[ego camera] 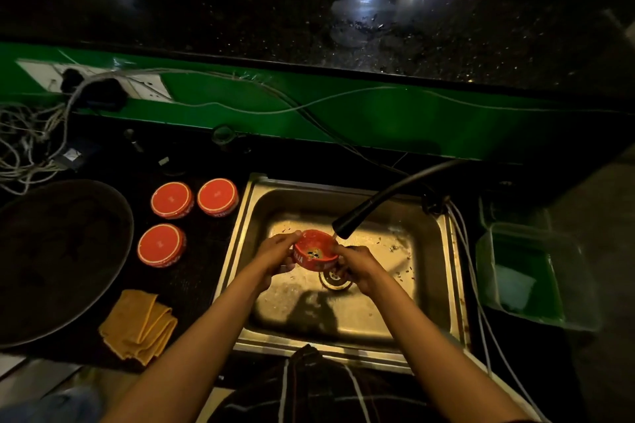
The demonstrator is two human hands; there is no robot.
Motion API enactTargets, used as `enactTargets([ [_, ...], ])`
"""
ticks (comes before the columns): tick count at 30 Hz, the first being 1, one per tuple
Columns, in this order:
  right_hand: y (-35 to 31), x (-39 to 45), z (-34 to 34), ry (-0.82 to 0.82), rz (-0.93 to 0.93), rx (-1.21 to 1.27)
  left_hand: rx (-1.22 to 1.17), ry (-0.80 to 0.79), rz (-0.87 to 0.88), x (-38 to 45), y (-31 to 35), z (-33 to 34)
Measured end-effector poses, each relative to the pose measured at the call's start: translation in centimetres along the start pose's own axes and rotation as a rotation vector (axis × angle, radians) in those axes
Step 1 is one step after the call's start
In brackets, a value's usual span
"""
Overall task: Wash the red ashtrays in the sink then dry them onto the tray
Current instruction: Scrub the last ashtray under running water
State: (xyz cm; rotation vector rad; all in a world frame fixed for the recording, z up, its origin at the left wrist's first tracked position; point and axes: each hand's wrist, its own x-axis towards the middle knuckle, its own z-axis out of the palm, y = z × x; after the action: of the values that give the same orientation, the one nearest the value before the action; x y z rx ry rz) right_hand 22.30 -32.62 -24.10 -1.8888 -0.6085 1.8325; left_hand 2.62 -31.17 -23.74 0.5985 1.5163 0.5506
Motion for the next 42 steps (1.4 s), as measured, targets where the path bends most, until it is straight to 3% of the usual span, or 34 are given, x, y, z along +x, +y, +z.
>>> enactTargets([
  [7,2.4,-0.7,-3.2,0.097,-0.044,0.014,0.176,-0.262,0.155,-0.9,-1.3,3.0],
  [13,2.4,-0.6,-3.7,0.030,0.059,0.134,0.201,-0.406,0.229,-1.1,-1.9,3.1],
  [18,1.6,-1.1,-3.1,-0.043,0.127,0.225,0.232,-0.428,0.261,0.8,-1.4,2.7],
  [21,1.5,-1.1,-2.7,-0.016,0.100,0.115,0.255,-0.394,0.272,1.4,-0.6,2.9],
  [26,2.3,-0.3,-2.5,0.110,-0.067,-0.196,0.246,-0.372,0.141,1.8,-0.7,3.1],
  [32,3.7,-1.8,-3.2,0.109,-0.260,0.043,0.238,-0.351,-0.089,1.1,0.1,4.9],
  [35,4.1,-1.9,-2.8,0.129,-0.324,-0.085,0.286,-0.390,-0.172,1.3,0.3,4.5],
  [39,3.4,-0.4,-1.5,0.273,-0.352,-0.209,0.368,-0.470,-0.171,1.3,0.8,3.4],
  [42,2.7,0.6,-1.0,0.232,-0.214,-0.025,0.430,-0.441,-0.069,1.6,0.9,2.0],
])
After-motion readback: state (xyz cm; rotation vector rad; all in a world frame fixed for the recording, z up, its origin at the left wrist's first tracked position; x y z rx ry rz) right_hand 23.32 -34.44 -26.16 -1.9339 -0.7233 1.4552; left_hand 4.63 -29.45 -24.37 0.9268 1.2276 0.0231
